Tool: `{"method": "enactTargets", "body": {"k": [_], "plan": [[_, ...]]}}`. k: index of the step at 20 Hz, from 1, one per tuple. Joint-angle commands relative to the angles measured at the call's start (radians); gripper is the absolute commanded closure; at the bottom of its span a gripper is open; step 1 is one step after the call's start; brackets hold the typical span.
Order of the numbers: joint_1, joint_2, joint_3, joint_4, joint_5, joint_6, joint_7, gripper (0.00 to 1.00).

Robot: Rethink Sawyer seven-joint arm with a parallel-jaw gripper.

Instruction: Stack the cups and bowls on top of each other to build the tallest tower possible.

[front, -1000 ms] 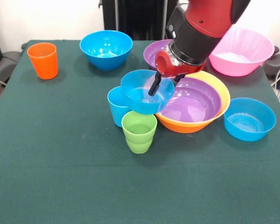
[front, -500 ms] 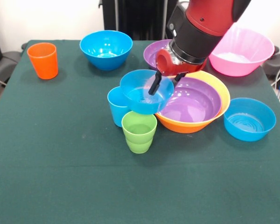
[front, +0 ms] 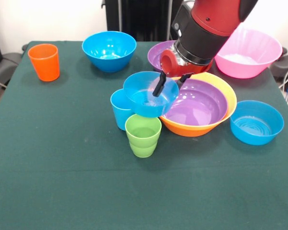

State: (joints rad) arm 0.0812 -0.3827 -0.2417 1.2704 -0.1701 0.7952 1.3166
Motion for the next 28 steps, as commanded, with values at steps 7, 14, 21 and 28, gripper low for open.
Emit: {"method": "enactTargets", "body": {"k": [7, 14, 21, 28], "plan": [[0.008, 0.026, 0.091, -0.026, -0.049, 0.095, 0.002, 0.00], [0.007, 0.015, 0.088, -0.015, -0.056, 0.100, -0.009, 0.00], [0.001, 0.013, 0.087, -0.011, -0.063, 0.096, -0.020, 0.00], [-0.009, 0.009, 0.084, -0.005, -0.074, 0.086, -0.038, 0.00]]}}
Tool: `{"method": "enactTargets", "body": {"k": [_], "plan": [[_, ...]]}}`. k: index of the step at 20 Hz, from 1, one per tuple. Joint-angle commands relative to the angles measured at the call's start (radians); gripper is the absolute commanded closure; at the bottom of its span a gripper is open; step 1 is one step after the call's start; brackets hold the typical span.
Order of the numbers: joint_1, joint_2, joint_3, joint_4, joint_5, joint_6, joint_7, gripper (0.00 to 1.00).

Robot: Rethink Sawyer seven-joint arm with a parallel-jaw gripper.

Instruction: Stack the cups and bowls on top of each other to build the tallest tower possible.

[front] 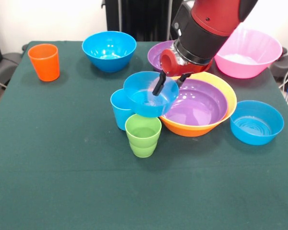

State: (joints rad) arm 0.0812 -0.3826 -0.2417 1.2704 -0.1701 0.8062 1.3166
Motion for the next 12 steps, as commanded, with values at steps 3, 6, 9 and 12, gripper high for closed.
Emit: {"method": "enactTargets", "body": {"k": [3, 6, 9, 12], "plan": [[-0.014, 0.006, 0.081, -0.005, -0.078, 0.079, -0.048, 0.00], [-0.024, -0.001, 0.079, 0.004, -0.087, 0.073, -0.066, 0.00], [-0.033, -0.007, 0.080, 0.014, -0.094, 0.062, -0.081, 0.00], [-0.042, -0.008, 0.084, 0.020, -0.103, 0.053, -0.089, 0.00]]}}
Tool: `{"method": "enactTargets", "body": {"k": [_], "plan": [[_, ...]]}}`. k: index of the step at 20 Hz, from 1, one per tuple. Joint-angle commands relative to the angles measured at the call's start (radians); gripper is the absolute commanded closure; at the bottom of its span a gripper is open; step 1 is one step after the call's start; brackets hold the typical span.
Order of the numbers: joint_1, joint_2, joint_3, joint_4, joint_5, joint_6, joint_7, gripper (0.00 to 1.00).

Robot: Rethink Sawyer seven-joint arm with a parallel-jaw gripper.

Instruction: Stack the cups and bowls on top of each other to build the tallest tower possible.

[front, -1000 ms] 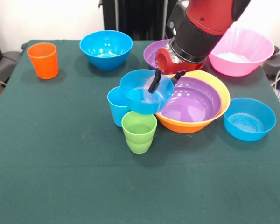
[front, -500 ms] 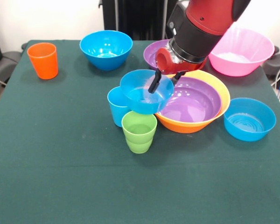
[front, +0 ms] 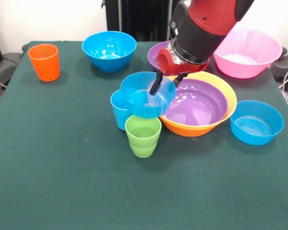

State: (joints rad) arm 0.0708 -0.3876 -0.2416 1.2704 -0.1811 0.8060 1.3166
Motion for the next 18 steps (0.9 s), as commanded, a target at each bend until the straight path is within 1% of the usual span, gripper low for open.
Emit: {"method": "enactTargets", "body": {"k": [1, 5, 8, 11, 16, 18], "plan": [[-0.036, -0.003, 0.086, 0.020, -0.095, 0.051, -0.091, 0.00], [-0.056, -0.009, 0.096, 0.028, -0.111, 0.035, -0.107, 0.00], [-0.054, -0.015, 0.103, 0.038, -0.116, 0.030, -0.092, 0.00], [-0.039, 0.004, 0.113, 0.025, -0.095, 0.044, -0.039, 0.00], [-0.013, 0.028, 0.124, 0.006, -0.058, 0.031, 0.045, 0.00], [-0.009, 0.032, 0.128, 0.006, -0.047, 0.011, 0.069, 0.00]]}}
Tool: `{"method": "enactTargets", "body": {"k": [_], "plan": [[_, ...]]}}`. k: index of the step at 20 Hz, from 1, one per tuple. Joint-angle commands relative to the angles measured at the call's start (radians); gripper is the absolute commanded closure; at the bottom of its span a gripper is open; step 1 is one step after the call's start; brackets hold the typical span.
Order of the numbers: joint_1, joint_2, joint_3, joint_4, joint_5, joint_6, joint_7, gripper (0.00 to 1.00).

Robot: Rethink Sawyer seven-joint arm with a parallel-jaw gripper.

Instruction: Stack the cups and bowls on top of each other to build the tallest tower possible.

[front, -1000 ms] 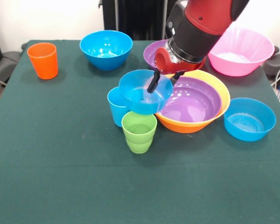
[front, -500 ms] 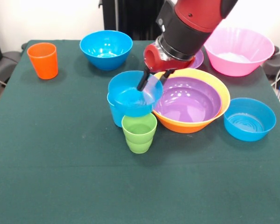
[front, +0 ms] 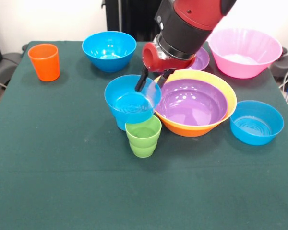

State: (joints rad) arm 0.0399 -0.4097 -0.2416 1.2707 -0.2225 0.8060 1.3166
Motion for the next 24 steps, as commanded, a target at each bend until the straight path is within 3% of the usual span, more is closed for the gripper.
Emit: {"method": "enactTargets", "body": {"k": [1, 8, 24], "plan": [[0.024, 0.057, 0.130, 0.004, -0.004, 0.005, 0.073, 0.00], [0.009, 0.061, 0.154, 0.008, 0.029, -0.038, 0.101, 0.00], [-0.020, 0.041, 0.168, 0.044, 0.031, -0.034, 0.069, 0.00]]}}
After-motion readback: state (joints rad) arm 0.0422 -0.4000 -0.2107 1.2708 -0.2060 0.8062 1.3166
